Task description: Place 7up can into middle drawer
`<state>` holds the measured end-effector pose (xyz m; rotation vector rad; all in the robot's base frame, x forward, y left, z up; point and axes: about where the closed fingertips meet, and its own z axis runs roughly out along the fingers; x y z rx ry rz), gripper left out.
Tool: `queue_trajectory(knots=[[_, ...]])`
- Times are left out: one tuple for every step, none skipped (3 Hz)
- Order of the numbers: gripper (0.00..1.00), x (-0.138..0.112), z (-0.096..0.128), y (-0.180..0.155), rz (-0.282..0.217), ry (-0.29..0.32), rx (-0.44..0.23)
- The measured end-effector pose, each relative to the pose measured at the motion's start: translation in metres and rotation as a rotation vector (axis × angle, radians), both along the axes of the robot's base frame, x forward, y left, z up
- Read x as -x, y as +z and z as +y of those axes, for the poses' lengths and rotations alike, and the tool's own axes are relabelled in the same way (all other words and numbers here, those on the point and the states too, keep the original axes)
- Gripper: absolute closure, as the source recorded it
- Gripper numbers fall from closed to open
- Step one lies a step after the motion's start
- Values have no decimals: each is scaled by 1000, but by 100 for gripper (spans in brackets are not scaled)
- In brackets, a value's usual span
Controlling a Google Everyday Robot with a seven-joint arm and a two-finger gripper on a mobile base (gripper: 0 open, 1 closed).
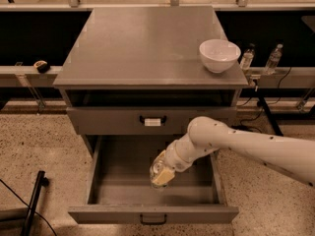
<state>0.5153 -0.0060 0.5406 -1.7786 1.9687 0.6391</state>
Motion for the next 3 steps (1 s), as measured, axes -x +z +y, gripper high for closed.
queue_trajectory(knots=[[100,1,3,-43,-42,-1,-5],[73,-16,13,-74,-80,-13,-18],[50,-25,16,-112,19,-57,-53]])
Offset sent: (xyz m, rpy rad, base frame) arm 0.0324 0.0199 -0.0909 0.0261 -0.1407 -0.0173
